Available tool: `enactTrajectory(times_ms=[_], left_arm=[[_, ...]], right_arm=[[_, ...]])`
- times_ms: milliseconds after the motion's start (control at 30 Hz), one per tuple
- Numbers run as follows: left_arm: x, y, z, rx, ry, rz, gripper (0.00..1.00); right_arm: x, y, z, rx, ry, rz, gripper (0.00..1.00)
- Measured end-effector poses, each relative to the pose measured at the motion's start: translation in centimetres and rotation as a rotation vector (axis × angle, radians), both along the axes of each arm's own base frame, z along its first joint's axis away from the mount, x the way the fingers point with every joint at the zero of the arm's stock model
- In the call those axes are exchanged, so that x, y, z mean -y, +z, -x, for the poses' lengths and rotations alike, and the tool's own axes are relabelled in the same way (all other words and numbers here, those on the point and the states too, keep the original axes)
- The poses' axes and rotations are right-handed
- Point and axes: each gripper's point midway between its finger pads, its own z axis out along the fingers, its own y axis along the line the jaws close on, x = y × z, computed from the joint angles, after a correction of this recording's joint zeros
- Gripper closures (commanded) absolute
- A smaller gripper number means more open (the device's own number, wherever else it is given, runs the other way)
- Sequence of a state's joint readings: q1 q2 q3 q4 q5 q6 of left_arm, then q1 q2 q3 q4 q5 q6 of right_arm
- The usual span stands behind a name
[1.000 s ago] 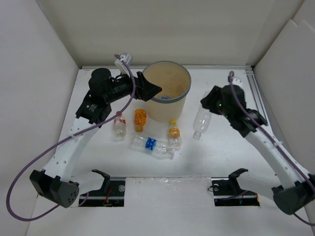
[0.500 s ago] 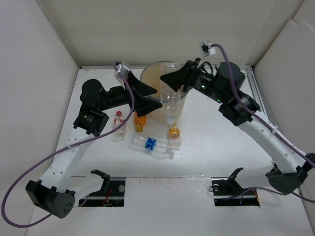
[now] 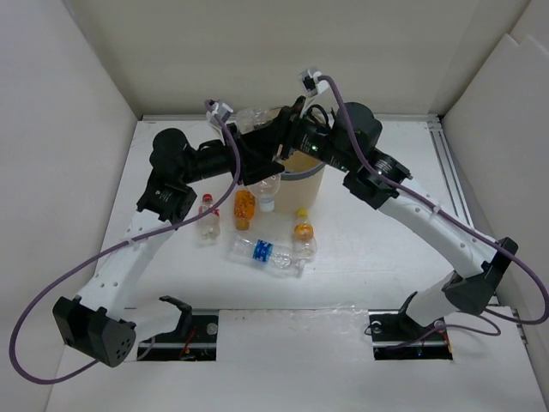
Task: Put the plastic bottles in the bin
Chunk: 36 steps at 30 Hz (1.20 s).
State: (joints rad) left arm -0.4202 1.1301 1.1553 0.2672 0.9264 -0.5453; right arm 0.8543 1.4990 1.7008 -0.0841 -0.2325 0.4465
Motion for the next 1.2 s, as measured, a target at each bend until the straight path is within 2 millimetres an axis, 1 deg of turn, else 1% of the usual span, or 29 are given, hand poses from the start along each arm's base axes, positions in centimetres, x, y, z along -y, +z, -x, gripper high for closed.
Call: enactTrajectory(times_ms=[33,67,100,167,233,333,433,500,533,567,600,633,667,700,767,833,867,967,1033,1067,1133,1200], left_arm=[[0.1,0.1,-0.3,0.001,0.001,0.001,0.89],[0.1,0.4,-0.7,0.003,0.004,0.003,0.92],[0.1,0.9,-1.2,0.018,0.023,0.007,0.92],[0.5,1.7,-3.0,0.030,0.076,0.015,0.93],[0.7,2.3,-5.4,0.039,0.148,0.017,0.93],[0.9,3.2,-10.2,0.056,0.278,0.020,0.93],[1.5,2.7,-14.6,0.063,0.362,0.001,0.93],[2.1,1.6,-17.3,0.055,0.396,-0.020,0.81],[2.5,1.0,-18.5,0.048,0.403,-0.032,0.74],[2.8,0.3,-19.5,0.038,0.410,-0.044,0.63],[3.2,-0.5,-20.5,0.027,0.415,-0.056,0.30],[3.5,-1.5,-21.5,0.016,0.419,-0.071,0.20],[3.8,-2.5,-22.2,0.001,0.419,-0.089,0.07],[4.0,-3.3,-22.9,-0.016,0.423,-0.101,0.00],[4.2,-4.8,-23.8,-0.046,0.431,-0.128,0.00],[4.2,-5.5,-23.9,-0.065,0.436,-0.145,0.00],[4.2,-5.7,-23.9,-0.068,0.437,-0.149,0.00],[4.0,-4.8,-23.5,-0.053,0.437,-0.141,0.00],[3.7,-4.1,-22.8,-0.042,0.436,-0.133,0.00],[3.5,-3.5,-22.1,-0.034,0.433,-0.127,0.00],[2.9,-1.8,-20.6,-0.012,0.432,-0.107,0.00],[2.0,0.1,-18.5,0.012,0.432,-0.082,0.00]], right_arm=[[0.2,0.2,-0.5,0.009,-0.017,-0.004,0.00],[0.6,0.4,-1.2,0.010,-0.048,-0.010,0.00],[1.6,0.6,-2.2,0.011,-0.088,-0.018,0.00],[2.8,1.5,-2.9,0.016,-0.136,-0.048,0.00],[5.1,1.9,-3.6,0.023,-0.220,-0.056,0.00],[9.9,2.0,-4.1,0.025,-0.369,-0.057,0.00],[15.1,1.9,-4.4,0.027,-0.511,-0.053,0.00],[17.6,1.2,-4.4,0.018,-0.584,-0.036,0.00],[18.4,0.5,-4.3,0.007,-0.605,-0.021,0.00],[18.8,-0.4,-4.1,-0.005,-0.617,-0.003,0.00],[19.0,-1.6,-3.9,-0.021,-0.621,0.021,0.00],[19.1,-2.9,-3.8,-0.041,-0.623,0.049,0.00],[19.2,-4.7,-3.7,-0.070,-0.629,0.086,0.00],[19.2,-6.8,-3.8,-0.105,-0.637,0.130,0.00],[19.1,-11.6,-3.8,-0.191,-0.647,0.222,0.00],[18.7,-16.8,-3.2,-0.284,-0.641,0.300,0.00],[18.5,-19.6,-2.6,-0.334,-0.634,0.346,0.00],[18.0,-27.1,-0.5,-0.468,-0.606,0.452,0.00],[17.9,-30.7,0.6,-0.539,-0.599,0.512,0.01],[17.8,-32.1,0.8,-0.569,-0.604,0.535,0.03],[17.5,-33.9,0.8,-0.606,-0.615,0.564,0.05],[17.1,-35.1,0.7,-0.627,-0.626,0.574,0.06]])
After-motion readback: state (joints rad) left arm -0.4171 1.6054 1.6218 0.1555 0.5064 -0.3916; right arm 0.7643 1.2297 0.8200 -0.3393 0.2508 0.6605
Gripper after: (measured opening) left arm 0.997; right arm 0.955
